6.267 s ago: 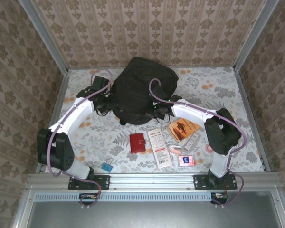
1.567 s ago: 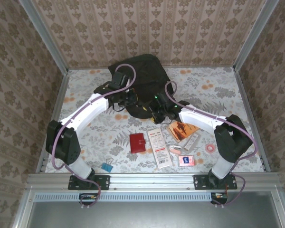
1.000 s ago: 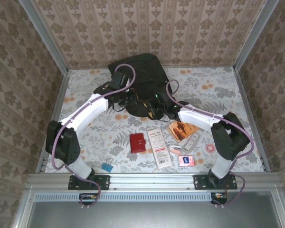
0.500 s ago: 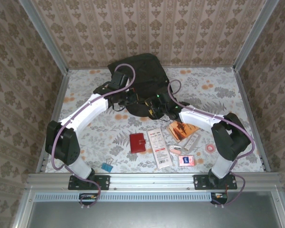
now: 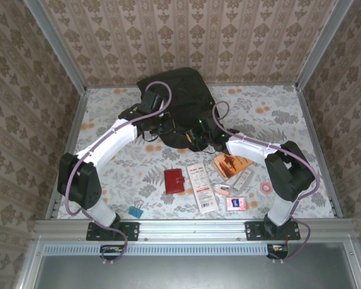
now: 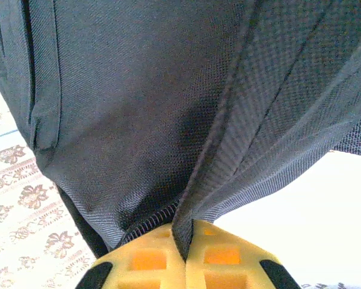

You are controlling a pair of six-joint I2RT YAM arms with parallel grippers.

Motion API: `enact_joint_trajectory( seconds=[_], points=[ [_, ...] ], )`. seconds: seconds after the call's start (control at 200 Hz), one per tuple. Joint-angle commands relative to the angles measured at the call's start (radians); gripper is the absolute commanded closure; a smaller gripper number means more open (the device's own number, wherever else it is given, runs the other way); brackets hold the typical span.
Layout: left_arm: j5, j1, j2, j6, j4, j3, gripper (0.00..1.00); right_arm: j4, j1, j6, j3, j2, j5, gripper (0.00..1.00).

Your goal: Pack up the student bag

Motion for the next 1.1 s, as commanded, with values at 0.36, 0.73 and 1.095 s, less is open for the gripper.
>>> enact_joint_trajectory(
  seconds=[0.36, 0.73, 1.095],
  points=[
    [-0.053, 0.165, -0.044, 0.031, -0.013, -0.02, 1.0, -0.089, -0.034, -0.057, -0.031, -0.035, 0.025, 1.0],
    [-0.106, 0.231, -0.031, 0.075, -0.022, -0.009, 1.0, -0.132, -0.048, -0.097, -0.041, -0.066, 0.038, 1.0],
    [-0.145, 0.292, -0.003, 0.106, -0.028, 0.03, 1.0, -0.168, -0.063, -0.126, -0.041, -0.088, 0.038, 1.0]
  ],
)
